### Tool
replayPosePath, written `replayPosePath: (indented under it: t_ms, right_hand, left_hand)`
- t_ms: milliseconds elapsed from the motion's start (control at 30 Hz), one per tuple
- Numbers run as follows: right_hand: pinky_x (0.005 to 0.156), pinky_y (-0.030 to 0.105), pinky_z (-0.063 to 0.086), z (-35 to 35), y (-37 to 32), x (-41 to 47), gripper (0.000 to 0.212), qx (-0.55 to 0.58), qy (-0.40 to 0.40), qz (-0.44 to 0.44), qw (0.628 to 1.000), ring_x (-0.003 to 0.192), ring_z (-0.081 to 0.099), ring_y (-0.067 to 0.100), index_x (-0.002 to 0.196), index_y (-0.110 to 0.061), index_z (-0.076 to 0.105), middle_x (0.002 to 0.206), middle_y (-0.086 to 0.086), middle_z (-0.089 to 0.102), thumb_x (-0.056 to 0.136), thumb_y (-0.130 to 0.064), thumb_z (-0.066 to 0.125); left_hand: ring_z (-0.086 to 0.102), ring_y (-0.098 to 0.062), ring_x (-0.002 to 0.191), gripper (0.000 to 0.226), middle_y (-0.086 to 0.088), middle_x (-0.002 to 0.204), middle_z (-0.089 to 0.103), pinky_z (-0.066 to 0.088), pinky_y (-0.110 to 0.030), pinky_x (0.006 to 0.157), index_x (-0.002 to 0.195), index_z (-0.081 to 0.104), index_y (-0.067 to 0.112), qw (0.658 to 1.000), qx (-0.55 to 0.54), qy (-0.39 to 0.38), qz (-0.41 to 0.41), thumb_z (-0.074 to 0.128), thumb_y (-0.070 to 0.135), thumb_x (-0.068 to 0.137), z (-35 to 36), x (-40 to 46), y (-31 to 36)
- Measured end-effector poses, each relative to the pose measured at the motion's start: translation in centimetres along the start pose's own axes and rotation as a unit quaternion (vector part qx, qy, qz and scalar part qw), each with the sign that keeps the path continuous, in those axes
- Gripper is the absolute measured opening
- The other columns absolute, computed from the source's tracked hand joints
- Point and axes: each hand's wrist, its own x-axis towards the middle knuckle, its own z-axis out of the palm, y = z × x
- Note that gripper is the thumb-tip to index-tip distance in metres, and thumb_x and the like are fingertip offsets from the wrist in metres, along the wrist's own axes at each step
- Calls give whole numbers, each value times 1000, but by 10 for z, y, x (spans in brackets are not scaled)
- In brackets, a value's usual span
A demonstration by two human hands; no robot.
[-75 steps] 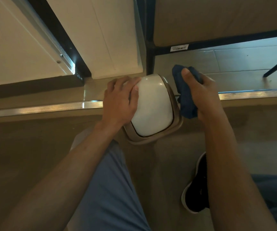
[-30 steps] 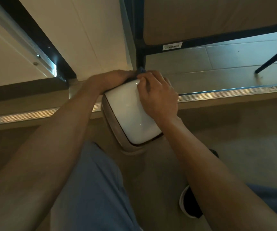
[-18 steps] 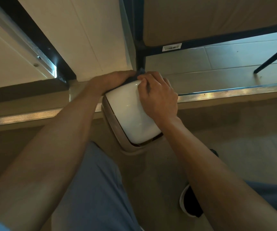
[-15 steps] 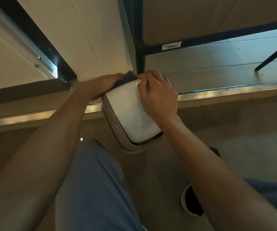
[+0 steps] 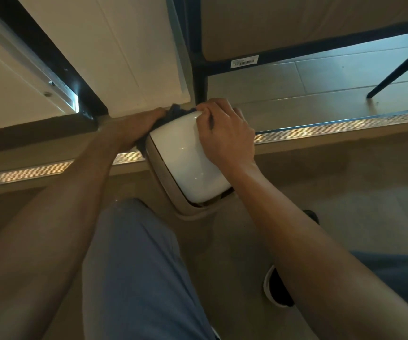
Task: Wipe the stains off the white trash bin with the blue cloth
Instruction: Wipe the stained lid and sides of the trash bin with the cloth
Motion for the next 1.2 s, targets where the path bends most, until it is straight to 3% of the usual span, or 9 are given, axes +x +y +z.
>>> replayPosePath:
  t_ms: [133,233,500,567,633,700,800,1033,1200]
  right_hand:
    - [76,34,50,0,0,-1,33,-12,0,-11,1000,110,57,17,120,-25,64,126,-10,59,104,-36,37]
    - [77,31,45,-1,1,-1,34,-9,-3,-10,1000,111,57,16,121,-25,63,126,-10,59,104,-36,36]
    - [82,40,54,-1,-2,0,34,0,-8,0,1000,110,57,16,120,-26,64,126,-10,59,104,-36,36]
    - [82,41,54,-1,-2,0,35,-5,-4,3,1000,110,57,16,120,-27,64,126,-11,59,104,-36,35]
    - [81,42,55,-2,-1,0,35,-5,-5,1,1000,109,57,16,121,-26,64,126,-11,59,104,-36,36]
    - [81,43,55,-2,-1,-1,35,-3,-8,-1,1000,110,57,16,121,-26,64,126,-11,59,104,-35,35]
    - [82,44,55,-3,-1,-2,35,-3,-8,-3,1000,111,58,17,121,-25,65,126,-10,60,103,-35,36]
    - [86,41,52,-6,-1,-3,36,10,-21,-9,1000,112,57,17,120,-26,65,126,-10,60,103,-36,35]
    - [85,38,51,-7,3,-2,35,9,-24,-19,999,111,58,17,121,-24,64,125,-9,60,104,-35,36]
  left_hand:
    - [58,-22,85,22,-3,88,60,48,-29,70,96,61,22,998,-49,28,4,48,38,106,1,-3,-4]
    - [60,-23,94,28,-2,93,66,45,-32,80,95,65,23,995,-95,19,8,46,41,105,11,5,4]
    - [58,-34,129,50,-14,137,62,45,-49,112,130,62,16,917,-329,220,-43,45,52,99,55,-26,-66]
    - [56,-29,132,60,-10,141,60,41,-42,115,136,59,20,892,-351,282,-37,41,60,95,76,-39,-72]
    - [52,-23,132,47,-9,143,57,35,-22,108,140,55,15,862,-360,356,-20,37,43,107,112,-63,-68]
    - [50,-14,132,39,1,142,54,34,-19,107,145,47,16,843,-362,398,7,31,29,112,155,-98,-63]
    - [53,-3,121,33,14,132,57,36,-24,107,141,47,31,841,-360,404,21,30,30,113,178,-119,-63]
    - [54,-19,126,42,-6,135,60,37,-23,92,141,55,10,862,-329,386,-3,31,28,112,109,-66,-58]
    - [56,-17,127,41,0,135,61,41,-35,109,138,56,19,843,-337,420,11,32,38,111,191,-121,-68]
